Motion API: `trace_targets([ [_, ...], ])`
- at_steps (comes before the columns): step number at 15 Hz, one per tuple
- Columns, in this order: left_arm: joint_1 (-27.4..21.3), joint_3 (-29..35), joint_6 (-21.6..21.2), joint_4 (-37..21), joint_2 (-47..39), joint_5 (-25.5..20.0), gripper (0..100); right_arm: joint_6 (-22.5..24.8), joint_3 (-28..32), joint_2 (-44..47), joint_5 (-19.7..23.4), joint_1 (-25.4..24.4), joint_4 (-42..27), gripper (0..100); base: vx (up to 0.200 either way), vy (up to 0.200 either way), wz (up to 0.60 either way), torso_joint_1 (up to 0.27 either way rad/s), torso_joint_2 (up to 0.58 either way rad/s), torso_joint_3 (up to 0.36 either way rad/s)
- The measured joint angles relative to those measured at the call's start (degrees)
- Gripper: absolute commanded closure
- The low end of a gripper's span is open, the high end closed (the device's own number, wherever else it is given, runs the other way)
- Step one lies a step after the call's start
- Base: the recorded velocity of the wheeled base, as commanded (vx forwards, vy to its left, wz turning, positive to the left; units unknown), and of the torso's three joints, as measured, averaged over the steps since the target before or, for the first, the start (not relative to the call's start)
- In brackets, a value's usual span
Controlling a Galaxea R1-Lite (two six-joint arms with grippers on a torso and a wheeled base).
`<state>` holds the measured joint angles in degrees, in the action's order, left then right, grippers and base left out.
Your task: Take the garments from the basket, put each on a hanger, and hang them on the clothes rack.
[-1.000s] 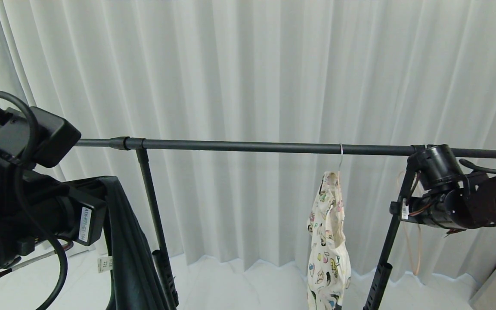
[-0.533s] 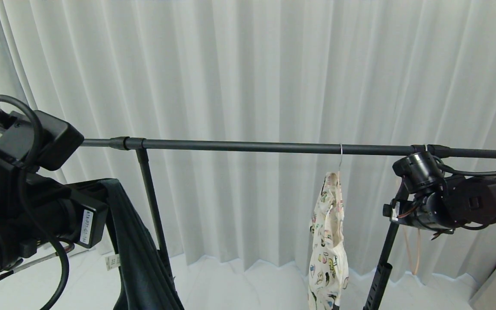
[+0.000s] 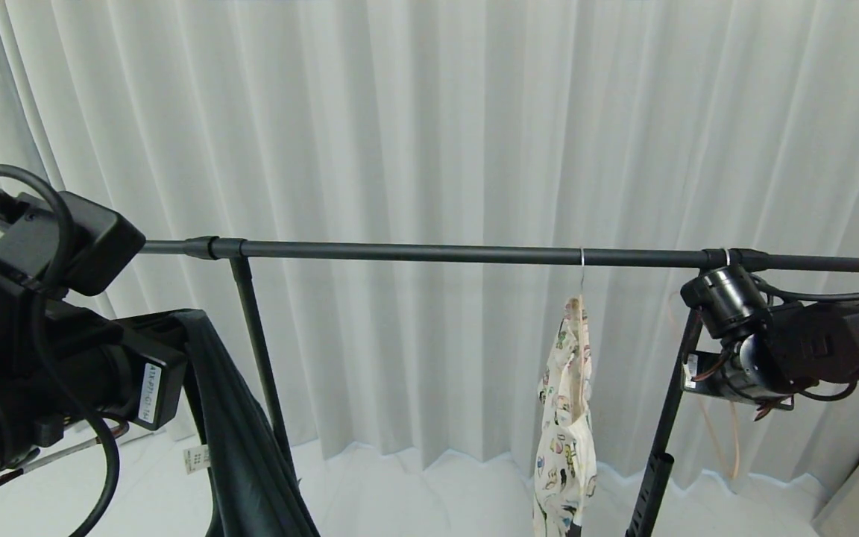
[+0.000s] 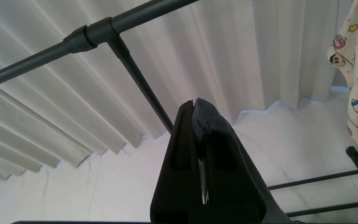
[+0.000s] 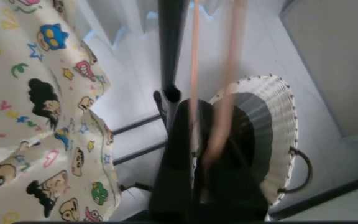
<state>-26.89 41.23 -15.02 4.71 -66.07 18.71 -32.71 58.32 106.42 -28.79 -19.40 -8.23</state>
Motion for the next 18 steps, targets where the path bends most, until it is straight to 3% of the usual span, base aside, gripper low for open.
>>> trace_targets([
  [5, 0.0, 0.0, 0.0, 0.0, 0.0, 0.0, 100, 0.3, 0.7, -2.9, 0.0, 0.0, -1.2, 100, 0.000, 0.000, 0.00, 0.000, 0.00, 0.000],
  [9, 0.0, 0.1, 0.0, 0.0, 0.0, 0.0, 100, 0.5, 0.3, -6.4, -4.8, -0.1, -3.8, 100, 0.000, 0.000, 0.00, 0.000, 0.00, 0.000],
  [13, 0.0, 0.1, 0.0, 0.0, 0.3, 0.0, 100, 2.4, -0.6, -10.4, -4.9, -0.1, -4.5, 100, 0.000, 0.000, 0.00, 0.000, 0.00, 0.000],
  [18, 0.1, 0.2, -0.1, 0.0, 0.5, 0.1, 100, 10.7, -3.4, -18.7, -1.2, 0.9, -10.9, 100, 0.000, 0.000, 0.00, 0.000, 0.00, 0.000],
])
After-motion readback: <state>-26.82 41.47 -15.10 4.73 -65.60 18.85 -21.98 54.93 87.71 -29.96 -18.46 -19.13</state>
